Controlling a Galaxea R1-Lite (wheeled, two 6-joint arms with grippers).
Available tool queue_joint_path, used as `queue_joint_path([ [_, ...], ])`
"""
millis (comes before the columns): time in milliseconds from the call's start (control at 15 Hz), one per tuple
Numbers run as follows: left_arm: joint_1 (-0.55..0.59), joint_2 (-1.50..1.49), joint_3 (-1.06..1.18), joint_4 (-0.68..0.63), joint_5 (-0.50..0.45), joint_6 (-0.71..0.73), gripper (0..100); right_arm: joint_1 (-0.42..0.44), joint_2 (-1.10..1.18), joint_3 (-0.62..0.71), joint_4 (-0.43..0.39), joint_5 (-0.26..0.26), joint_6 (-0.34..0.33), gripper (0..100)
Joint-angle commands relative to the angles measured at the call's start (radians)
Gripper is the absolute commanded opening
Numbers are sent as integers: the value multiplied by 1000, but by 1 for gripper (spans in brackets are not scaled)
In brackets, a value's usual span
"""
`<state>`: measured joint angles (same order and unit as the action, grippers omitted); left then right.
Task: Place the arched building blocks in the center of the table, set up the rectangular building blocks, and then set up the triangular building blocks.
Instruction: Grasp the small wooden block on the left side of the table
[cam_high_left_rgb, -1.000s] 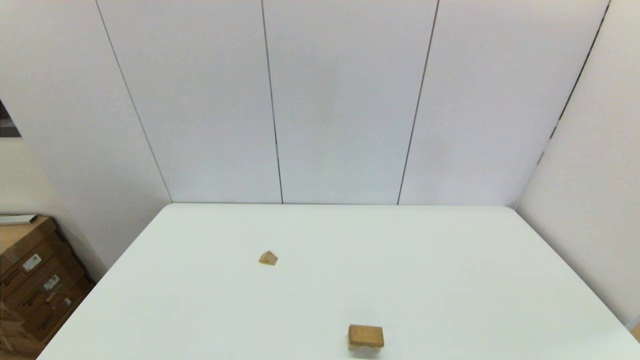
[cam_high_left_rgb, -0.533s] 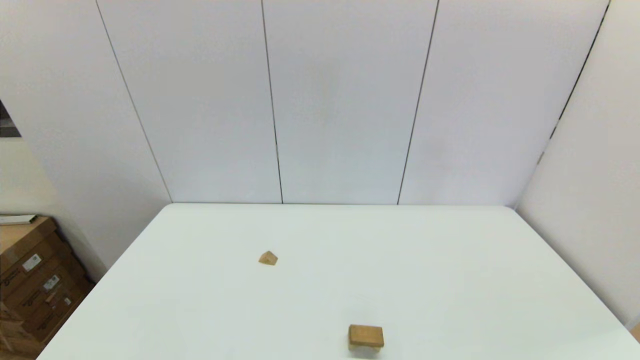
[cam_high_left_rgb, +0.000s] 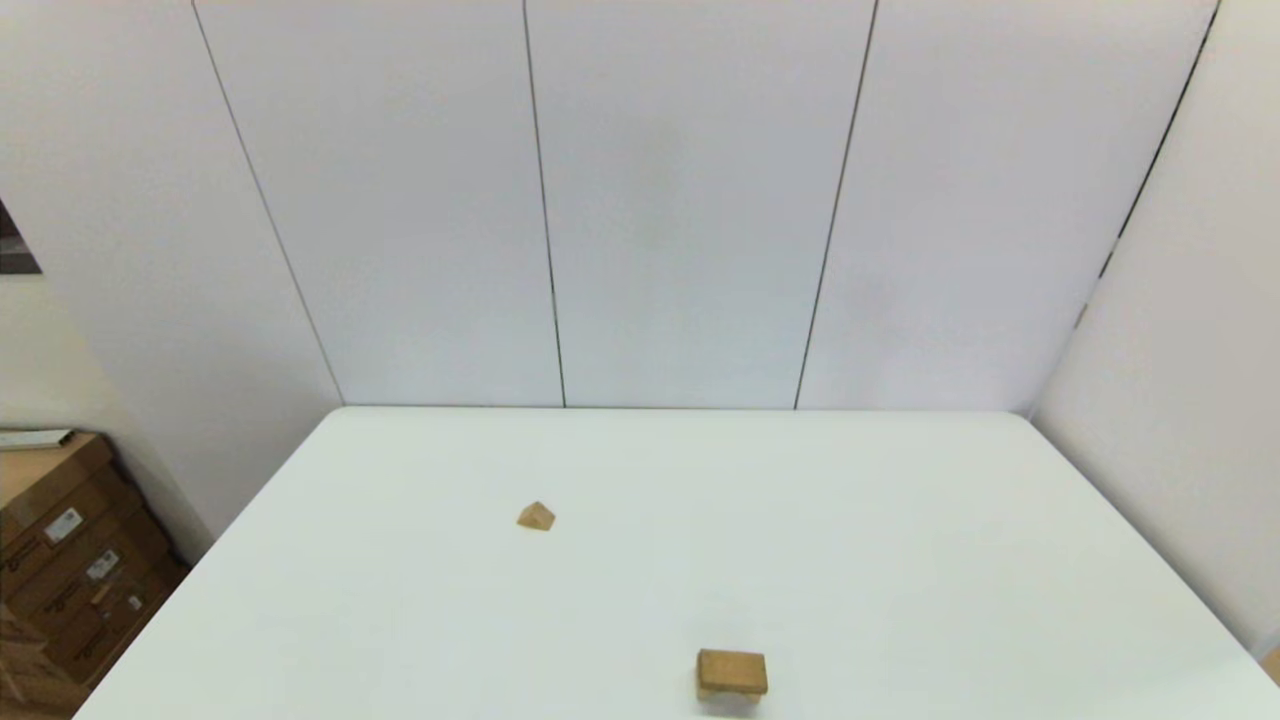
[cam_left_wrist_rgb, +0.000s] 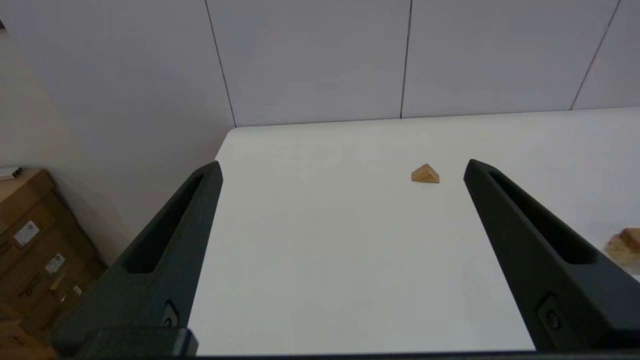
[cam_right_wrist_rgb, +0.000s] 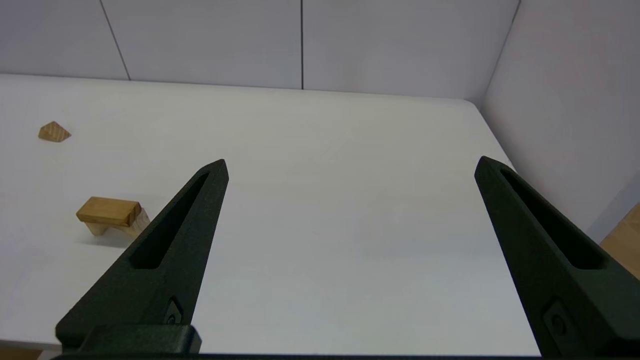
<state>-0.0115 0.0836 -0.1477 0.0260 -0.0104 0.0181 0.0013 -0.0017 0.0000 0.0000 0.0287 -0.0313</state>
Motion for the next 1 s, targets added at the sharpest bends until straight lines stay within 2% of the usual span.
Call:
queue_joint_path([
  [67, -5, 789, -296, 37, -92, -213, 100, 0, 0, 2, 0, 0, -1, 100],
  [200, -48, 1096, -322, -95, -131, -277, 100, 0, 0, 2, -2, 0, -1, 100],
  [400, -193, 1513, -380, -368, -129, -326, 100, 0, 0, 2, 0, 0, -1, 100],
  [467, -243, 1657, -432, -472, -132, -262, 100, 0, 0, 2, 0, 0, -1, 100],
  [600, -294, 1863, -552, -537, -149, -112, 100, 0, 0, 2, -2, 0, -1, 100],
  [733, -305, 2016, -722, -501, -209, 20, 100, 0, 0, 2, -2, 0, -1, 100],
  [800, -305, 2069, -820, -428, -243, 80, 100, 0, 0, 2, 0, 0, -1, 100],
  [867, -305, 2093, -897, -339, -266, 120, 100, 0, 0, 2, 0, 0, -1, 100],
  [933, -298, 2119, -1034, -169, -327, 181, 100, 0, 0, 2, 0, 0, -1, 100],
  [1000, -289, 2144, -1112, -75, -359, 220, 100, 0, 0, 2, 0, 0, -1, 100],
])
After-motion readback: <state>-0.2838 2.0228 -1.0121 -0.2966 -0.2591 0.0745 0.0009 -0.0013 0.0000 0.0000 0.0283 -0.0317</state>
